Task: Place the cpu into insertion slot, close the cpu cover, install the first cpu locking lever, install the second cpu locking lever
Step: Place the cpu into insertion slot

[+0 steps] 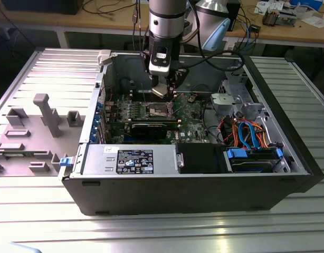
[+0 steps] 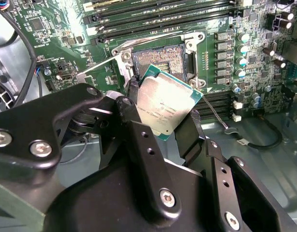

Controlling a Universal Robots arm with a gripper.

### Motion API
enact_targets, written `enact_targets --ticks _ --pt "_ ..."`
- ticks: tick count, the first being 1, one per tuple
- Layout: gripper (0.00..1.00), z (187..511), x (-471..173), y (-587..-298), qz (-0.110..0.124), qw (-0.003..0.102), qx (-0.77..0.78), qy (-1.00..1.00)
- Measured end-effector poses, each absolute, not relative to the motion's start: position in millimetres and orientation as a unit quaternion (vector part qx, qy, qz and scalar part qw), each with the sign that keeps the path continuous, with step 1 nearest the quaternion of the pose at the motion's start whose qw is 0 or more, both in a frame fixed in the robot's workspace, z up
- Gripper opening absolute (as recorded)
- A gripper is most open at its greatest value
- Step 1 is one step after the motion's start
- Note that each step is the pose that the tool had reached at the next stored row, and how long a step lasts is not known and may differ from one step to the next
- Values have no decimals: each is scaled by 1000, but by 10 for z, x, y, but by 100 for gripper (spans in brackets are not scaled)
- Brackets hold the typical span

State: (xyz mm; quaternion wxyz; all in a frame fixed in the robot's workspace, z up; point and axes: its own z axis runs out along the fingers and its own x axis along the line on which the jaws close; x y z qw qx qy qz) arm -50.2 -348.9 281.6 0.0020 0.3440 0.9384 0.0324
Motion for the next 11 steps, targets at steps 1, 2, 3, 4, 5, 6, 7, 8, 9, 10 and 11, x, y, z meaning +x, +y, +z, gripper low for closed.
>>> enact_targets --ticks 1,2,3,4,5,6,7,8,9,10,11 --pt "55 2815 -502 -3489 32 2 345 938" --pt "55 2813 -502 -3489 32 2 346 938" --pt "55 2812 -502 -3489 32 2 347 937" --pt "55 2811 -502 -3489 32 2 348 937" --pt "55 2810 -502 -3489 32 2 350 936" --pt "55 2809 -502 -3489 32 2 351 936" --pt "55 2808 -502 -3489 32 2 352 936" --pt "55 2807 -502 -3489 32 2 352 935" --pt "55 2806 -502 -3489 32 2 353 935" --pt "55 2805 -502 -3489 32 3 354 935" --pt "55 2804 -502 -3489 32 3 355 934"
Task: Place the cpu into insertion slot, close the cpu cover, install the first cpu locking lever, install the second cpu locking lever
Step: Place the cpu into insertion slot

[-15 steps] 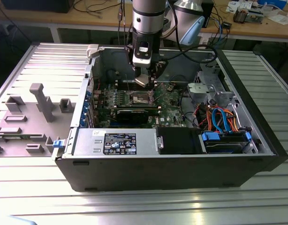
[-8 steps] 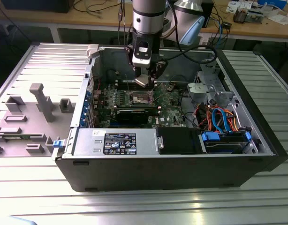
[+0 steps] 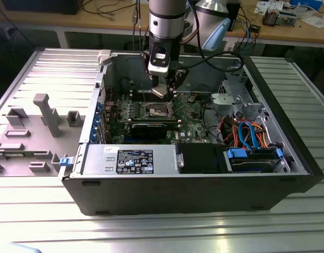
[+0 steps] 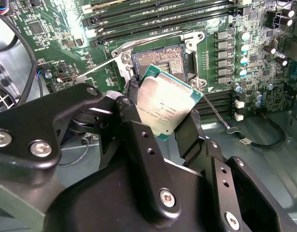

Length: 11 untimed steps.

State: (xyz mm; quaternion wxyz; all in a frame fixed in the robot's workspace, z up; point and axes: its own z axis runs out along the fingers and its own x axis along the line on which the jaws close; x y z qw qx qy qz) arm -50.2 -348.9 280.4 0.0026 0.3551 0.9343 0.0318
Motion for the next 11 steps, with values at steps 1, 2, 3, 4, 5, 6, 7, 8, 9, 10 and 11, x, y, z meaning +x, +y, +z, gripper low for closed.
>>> enact_targets --ticks 1,2,3,4,5,6,7,8,9,10,11 --pt "55 2803 -502 -3489 32 3 356 934" --pt "55 2803 -502 -3489 32 3 357 934" --pt "55 2802 -502 -3489 32 3 357 933" --pt "55 2802 -502 -3489 32 3 358 933" --pt "55 2801 -502 -3489 32 3 358 933" --pt "55 2800 -502 -3489 32 3 359 933" --pt "55 2800 -502 -3489 32 3 360 932" --pt "55 2799 -502 -3489 32 3 360 932" --pt "55 2798 -502 -3489 32 3 361 932" --pt "55 2797 -502 -3489 32 3 362 931" --pt "55 2796 -502 -3489 32 3 363 931"
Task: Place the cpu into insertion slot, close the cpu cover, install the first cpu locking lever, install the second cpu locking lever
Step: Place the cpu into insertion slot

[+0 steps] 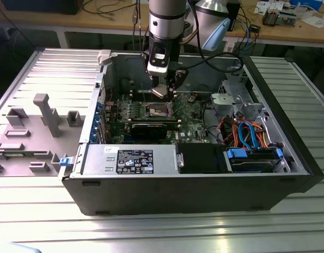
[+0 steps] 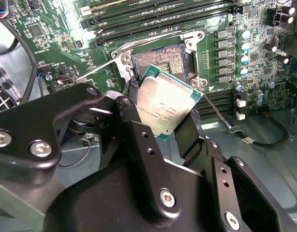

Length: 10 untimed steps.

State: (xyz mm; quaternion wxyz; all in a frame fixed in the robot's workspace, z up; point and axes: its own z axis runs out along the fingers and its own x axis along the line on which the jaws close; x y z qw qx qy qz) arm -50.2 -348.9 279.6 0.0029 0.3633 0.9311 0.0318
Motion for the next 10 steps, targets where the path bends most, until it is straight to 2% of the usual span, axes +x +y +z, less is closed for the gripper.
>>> enact_targets --ticks 10 --pt "55 2789 -502 -3489 32 3 371 928"
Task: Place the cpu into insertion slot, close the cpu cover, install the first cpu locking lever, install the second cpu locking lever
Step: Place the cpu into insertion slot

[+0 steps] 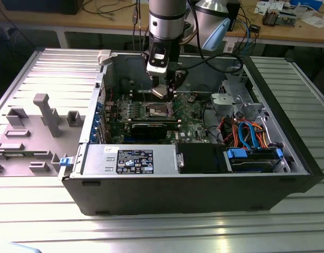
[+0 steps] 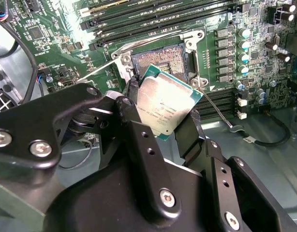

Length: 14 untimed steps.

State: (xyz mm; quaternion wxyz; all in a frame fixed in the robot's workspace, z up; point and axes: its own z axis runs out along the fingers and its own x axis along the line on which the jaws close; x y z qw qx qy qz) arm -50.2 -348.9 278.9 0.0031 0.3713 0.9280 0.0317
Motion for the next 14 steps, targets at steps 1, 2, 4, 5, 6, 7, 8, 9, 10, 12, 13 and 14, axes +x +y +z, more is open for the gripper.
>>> enact_targets --ticks 1,2,4,5,6,7,8,9,10,12,13,14 --pt "55 2789 -502 -3489 32 3 372 928" --pt "55 2788 -502 -3489 32 3 373 927" --pt "55 2786 -502 -3489 32 3 375 926" --pt "55 2785 -502 -3489 32 3 376 926" --pt "55 2785 -502 -3489 32 3 376 926" --pt "55 2784 -502 -3489 32 3 377 926" --pt "55 2784 -502 -3489 32 3 377 926" --pt "55 2783 -502 -3489 32 3 378 925" --pt "55 2783 -502 -3489 32 3 378 925" --pt "55 2781 -502 -3489 32 3 380 924" --pt "55 2781 -502 -3489 32 3 381 924" --pt "55 2780 -502 -3489 32 3 381 924"
